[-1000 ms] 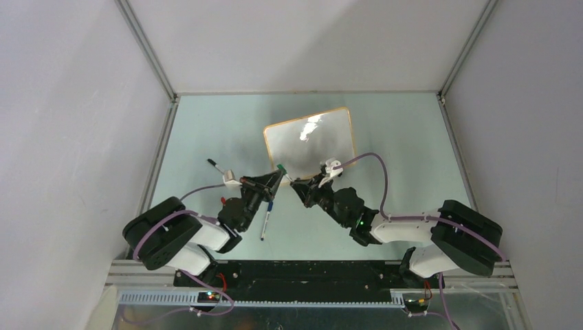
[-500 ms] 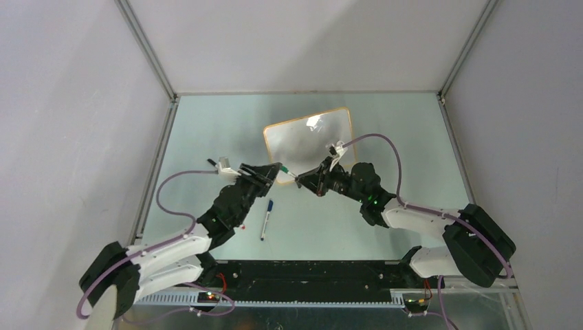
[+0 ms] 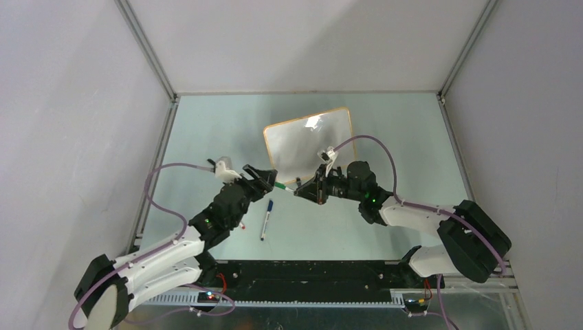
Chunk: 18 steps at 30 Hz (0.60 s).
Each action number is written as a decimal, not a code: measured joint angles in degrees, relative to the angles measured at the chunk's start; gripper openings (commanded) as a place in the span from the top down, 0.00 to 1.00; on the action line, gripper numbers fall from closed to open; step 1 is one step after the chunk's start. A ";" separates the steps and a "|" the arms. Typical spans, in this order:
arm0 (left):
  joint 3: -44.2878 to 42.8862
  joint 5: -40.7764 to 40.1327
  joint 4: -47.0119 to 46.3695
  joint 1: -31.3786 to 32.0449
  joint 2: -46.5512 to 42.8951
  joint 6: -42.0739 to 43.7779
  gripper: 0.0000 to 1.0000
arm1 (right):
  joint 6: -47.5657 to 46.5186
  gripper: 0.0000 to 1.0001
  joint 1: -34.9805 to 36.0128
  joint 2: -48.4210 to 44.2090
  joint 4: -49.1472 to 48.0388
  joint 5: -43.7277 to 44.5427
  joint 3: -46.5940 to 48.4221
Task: Write a sentence on the whiteboard
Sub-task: Open the whiteboard marker at the center of the board.
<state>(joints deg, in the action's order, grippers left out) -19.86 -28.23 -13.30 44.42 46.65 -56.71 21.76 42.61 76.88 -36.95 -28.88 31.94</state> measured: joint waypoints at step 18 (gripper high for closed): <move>3.08 12.63 -6.10 -0.83 0.48 5.05 0.19 | -0.96 1.00 -2.03 2.10 2.54 -3.08 0.90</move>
<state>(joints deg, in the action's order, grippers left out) -16.78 -15.59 -19.40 43.59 47.13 -51.66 20.80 40.58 78.98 -34.41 -31.97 32.84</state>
